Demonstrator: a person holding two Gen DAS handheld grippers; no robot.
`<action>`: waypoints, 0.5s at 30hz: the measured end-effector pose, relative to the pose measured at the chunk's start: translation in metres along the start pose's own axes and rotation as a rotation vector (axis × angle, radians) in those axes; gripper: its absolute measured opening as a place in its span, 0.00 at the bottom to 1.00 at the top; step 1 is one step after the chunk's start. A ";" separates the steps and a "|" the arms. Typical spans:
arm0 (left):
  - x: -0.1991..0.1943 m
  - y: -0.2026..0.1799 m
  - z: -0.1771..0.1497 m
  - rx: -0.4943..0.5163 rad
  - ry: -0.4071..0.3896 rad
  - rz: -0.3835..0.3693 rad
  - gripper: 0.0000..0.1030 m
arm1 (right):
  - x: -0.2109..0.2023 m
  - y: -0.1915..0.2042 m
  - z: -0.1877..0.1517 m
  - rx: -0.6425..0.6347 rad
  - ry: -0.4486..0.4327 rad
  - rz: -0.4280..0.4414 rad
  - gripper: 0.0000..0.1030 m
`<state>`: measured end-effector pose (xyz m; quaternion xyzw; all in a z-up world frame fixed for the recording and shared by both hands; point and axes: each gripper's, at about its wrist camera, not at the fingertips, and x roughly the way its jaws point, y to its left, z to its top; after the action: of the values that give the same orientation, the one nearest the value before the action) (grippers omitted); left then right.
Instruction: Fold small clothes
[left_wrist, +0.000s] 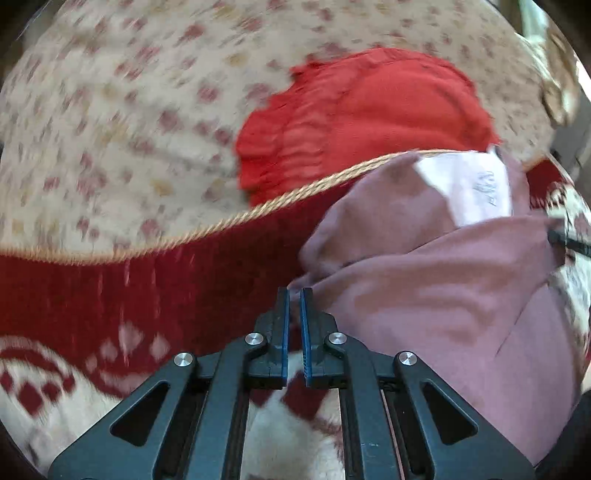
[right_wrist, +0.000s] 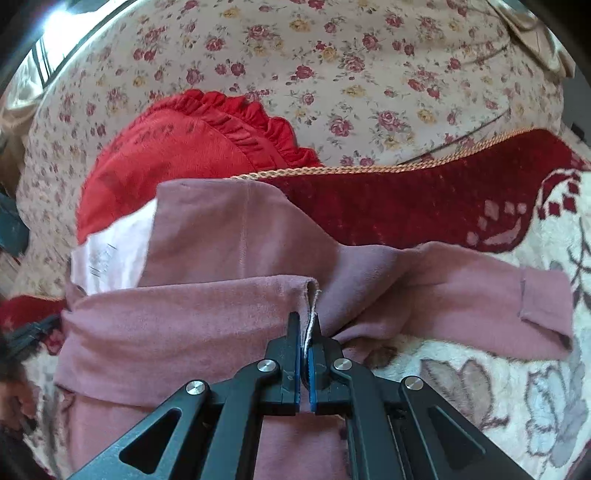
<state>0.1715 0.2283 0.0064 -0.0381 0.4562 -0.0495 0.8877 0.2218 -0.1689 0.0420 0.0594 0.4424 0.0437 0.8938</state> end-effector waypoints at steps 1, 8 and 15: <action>0.004 0.006 -0.007 -0.046 0.047 -0.050 0.04 | 0.001 -0.001 -0.001 -0.003 0.000 -0.001 0.02; 0.019 0.001 -0.034 -0.267 0.266 -0.391 0.50 | 0.007 -0.005 -0.007 -0.002 0.001 0.004 0.02; 0.043 0.019 -0.027 -0.465 0.186 -0.468 0.53 | 0.005 -0.011 -0.004 0.007 -0.028 0.027 0.02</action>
<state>0.1753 0.2408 -0.0464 -0.3384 0.5132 -0.1498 0.7744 0.2218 -0.1788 0.0336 0.0690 0.4291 0.0533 0.8990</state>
